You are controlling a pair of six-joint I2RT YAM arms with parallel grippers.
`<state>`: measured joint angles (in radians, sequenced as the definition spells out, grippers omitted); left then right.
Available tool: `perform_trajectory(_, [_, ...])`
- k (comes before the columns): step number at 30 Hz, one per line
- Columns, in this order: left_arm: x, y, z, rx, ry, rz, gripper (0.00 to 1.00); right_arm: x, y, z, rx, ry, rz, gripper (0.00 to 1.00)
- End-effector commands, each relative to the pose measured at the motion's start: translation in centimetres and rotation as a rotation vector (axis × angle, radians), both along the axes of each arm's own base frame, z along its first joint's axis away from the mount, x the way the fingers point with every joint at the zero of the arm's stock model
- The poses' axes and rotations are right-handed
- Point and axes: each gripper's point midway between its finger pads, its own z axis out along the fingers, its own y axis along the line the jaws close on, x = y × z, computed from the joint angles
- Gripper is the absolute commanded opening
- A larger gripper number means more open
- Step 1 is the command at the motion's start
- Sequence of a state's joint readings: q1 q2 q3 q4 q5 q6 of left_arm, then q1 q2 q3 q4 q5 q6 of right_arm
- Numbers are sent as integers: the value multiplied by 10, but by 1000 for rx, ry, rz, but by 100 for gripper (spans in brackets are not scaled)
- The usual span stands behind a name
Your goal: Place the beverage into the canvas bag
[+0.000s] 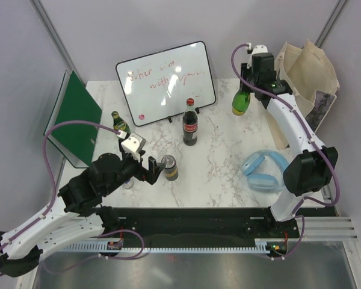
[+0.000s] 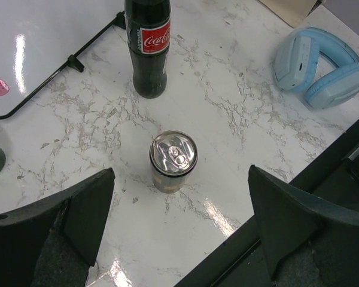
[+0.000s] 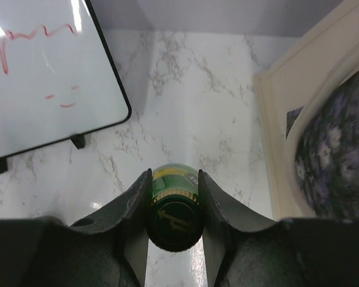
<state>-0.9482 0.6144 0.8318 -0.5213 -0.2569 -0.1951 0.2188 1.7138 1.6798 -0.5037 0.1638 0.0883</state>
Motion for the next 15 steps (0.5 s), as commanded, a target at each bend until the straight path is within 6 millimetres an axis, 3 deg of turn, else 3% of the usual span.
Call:
perform_trajectory(1, [2,-3,10,-18,-38,-13,100,-6,-12,156,48,-335,-42,0])
perform_trajectory(3, [2,-2,10,-18,-40,-12,100,-9,-17,173,45,-345,-51,0])
perform_trajectory(4, [2,-2,11,-18,-40,-12,100,-9,-21,193,45,-376,-61,0])
perform_trajectory(6, [2,-2,11,-19,-41,-10,100,-3,-34,205,39,-403,-88,0])
perform_trajectory(7, [2,-1,11,-18,-41,-9,100,-5,-42,225,46,-449,-104,0])
perform_trajectory(10, [2,-1,12,-24,-45,-9,100,-4,-81,254,70,-523,-167,0])
perform_trajectory(15, [3,-2,9,-14,-40,-9,100,-22,-117,310,98,-701,-216,0])
